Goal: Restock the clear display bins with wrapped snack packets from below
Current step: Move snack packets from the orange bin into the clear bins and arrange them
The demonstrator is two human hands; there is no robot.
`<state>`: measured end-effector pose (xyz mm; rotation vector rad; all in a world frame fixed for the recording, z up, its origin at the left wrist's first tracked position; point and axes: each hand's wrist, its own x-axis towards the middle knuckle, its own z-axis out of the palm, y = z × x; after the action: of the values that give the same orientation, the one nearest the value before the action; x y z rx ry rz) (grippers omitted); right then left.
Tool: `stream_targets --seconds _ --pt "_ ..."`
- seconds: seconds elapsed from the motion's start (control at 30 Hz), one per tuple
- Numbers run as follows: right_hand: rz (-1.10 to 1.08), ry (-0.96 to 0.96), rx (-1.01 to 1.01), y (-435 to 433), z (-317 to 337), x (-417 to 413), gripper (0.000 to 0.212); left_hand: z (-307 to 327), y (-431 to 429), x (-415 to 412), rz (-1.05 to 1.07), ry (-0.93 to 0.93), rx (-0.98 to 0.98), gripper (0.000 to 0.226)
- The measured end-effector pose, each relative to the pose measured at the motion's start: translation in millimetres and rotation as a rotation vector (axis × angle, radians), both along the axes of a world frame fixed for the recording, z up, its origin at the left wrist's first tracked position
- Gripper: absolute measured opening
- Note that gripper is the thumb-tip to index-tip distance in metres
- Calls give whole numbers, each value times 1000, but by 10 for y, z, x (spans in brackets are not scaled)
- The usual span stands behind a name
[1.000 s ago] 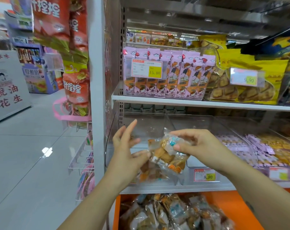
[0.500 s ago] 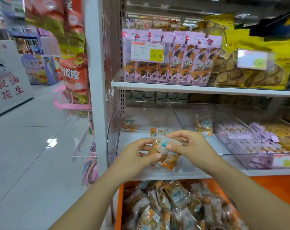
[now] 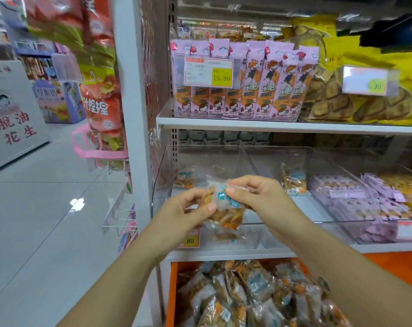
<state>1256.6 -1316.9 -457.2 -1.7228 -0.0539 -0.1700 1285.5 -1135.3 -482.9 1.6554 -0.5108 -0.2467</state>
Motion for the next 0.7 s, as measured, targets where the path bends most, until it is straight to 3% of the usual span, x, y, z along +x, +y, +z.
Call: stream_targets --seconds 0.1,0.17,0.3,0.4,0.57,0.67,0.7 --pt "49 -37 -89 4 83 171 15 35 133 98 216 -120 -4 18" --pt "25 -10 -253 -54 13 379 18 14 220 180 359 -180 -22 21" --pt "147 208 -878 -180 -329 832 41 -24 257 254 468 -211 -15 26" --pt "282 438 -1187 -190 -514 1009 62 -62 225 303 493 -226 21 25" --pt "324 564 -1301 -158 -614 1143 59 -93 176 361 501 -204 17 29" --pt "224 369 -1272 -150 -537 1093 31 -90 163 377 506 -202 28 27" --pt "148 277 -1224 -166 -477 1044 32 -91 159 376 511 -199 26 23"
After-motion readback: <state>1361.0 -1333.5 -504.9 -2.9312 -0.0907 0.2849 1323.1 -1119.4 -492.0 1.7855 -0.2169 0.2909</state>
